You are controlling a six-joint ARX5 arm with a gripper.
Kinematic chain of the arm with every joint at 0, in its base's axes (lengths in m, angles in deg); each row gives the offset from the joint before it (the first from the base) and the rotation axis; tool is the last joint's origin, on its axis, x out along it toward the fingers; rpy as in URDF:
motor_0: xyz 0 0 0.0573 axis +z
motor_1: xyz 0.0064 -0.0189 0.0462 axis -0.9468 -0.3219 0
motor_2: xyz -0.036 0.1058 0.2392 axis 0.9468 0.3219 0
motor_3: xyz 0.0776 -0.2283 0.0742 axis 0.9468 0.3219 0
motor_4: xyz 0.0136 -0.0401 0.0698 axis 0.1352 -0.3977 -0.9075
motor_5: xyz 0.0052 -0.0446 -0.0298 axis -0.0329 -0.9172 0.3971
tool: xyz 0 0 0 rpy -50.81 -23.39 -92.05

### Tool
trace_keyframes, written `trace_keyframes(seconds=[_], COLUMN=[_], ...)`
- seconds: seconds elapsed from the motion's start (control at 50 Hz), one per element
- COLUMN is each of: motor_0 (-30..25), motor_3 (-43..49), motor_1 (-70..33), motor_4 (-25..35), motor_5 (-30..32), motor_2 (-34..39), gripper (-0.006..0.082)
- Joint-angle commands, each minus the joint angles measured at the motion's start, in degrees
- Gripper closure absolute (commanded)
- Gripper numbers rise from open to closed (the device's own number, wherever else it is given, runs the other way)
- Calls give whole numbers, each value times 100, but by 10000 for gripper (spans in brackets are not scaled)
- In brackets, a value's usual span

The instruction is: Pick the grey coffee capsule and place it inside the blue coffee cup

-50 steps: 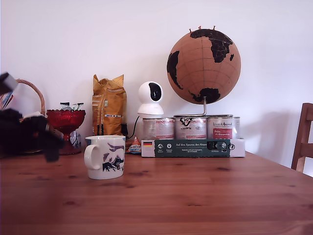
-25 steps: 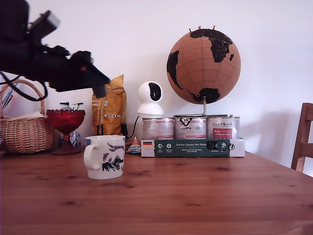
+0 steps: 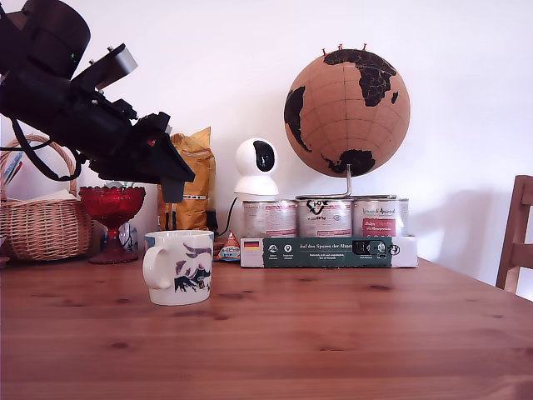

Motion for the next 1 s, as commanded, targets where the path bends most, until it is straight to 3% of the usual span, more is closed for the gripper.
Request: trace_keyframes(seconds=[0.0,0.14,0.42,0.48,0.6,0.64,0.98], motor_0=[4,2,2,2,11,31,343], motor_3=[11,31,122,116,219,304,1220], motor_1=[-61,-61,-61,-61,74,164,1488], motor_4=[-48,-225,-251,-254,-260,-262,-1102], motor_5=[72,72,72,72,68,63,66], motor_2=[2,0,-15,-44,-72,-72,-72], gripper=[529,368,366,407,741,795,786])
